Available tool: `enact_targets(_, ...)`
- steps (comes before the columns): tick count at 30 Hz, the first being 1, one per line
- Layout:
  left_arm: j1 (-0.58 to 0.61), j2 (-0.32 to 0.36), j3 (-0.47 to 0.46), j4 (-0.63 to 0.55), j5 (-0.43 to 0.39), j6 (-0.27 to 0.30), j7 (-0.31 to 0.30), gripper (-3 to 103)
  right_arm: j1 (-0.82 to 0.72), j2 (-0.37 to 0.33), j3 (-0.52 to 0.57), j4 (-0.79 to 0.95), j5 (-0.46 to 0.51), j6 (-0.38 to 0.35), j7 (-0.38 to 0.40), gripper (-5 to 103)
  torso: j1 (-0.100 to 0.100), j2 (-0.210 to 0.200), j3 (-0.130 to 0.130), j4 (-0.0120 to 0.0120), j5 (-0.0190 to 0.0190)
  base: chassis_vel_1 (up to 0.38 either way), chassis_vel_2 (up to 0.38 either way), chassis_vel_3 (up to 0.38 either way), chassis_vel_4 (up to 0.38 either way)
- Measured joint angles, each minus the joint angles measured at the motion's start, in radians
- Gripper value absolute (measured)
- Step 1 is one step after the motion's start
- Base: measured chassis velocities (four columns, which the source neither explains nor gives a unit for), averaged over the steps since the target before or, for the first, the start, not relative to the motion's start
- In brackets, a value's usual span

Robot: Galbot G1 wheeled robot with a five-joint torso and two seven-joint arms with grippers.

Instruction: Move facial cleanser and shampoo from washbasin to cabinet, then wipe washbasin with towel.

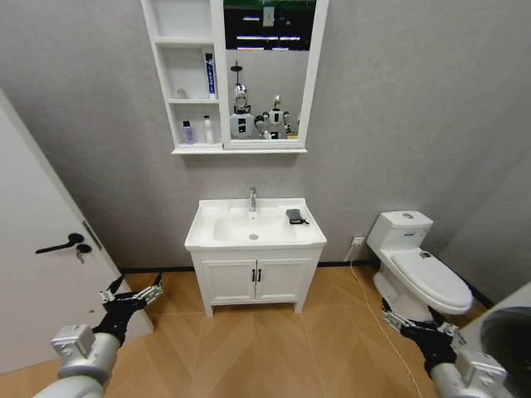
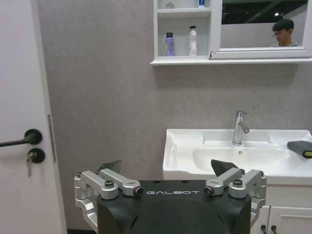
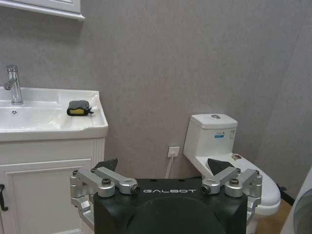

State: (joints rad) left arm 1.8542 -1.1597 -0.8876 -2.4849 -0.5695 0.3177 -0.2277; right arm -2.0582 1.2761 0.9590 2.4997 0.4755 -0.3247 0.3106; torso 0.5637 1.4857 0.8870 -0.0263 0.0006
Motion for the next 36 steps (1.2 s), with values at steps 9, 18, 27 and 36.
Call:
enact_targets(9, 0.000, 0.000, 0.000, 0.000, 0.000, 0.000, 0.000, 100, 0.000, 0.000, 0.000, 0.000, 0.000, 0.000, 0.000, 100, -0.001, 0.000, 0.000, -0.0002, 0.0006, 0.346, -0.364, -0.338, 0.349)
enact_targets(18, 0.000, 0.000, 0.000, 0.000, 0.000, 0.000, 0.001, 100, 0.000, 0.000, 0.000, 0.000, 0.000, 0.000, 0.000, 100, -0.001, 0.000, -0.001, 0.0002, -0.0004, 0.335, -0.340, -0.322, 0.327)
enact_targets(27, 0.000, 0.000, 0.000, 0.000, 0.000, 0.000, 0.000, 100, 0.000, 0.000, 0.000, 0.000, 0.000, 0.000, 0.000, 100, -0.001, 0.000, -0.001, -0.0001, -0.0014, 0.048, -0.078, -0.048, 0.094)
enact_targets(36, 0.000, 0.000, 0.000, 0.000, 0.000, 0.000, 0.000, 100, 0.000, 0.000, 0.000, 0.000, 0.000, 0.000, 0.000, 100, 0.000, 0.000, 0.000, 0.0001, -0.0010, -0.008, 0.051, 0.020, -0.042)
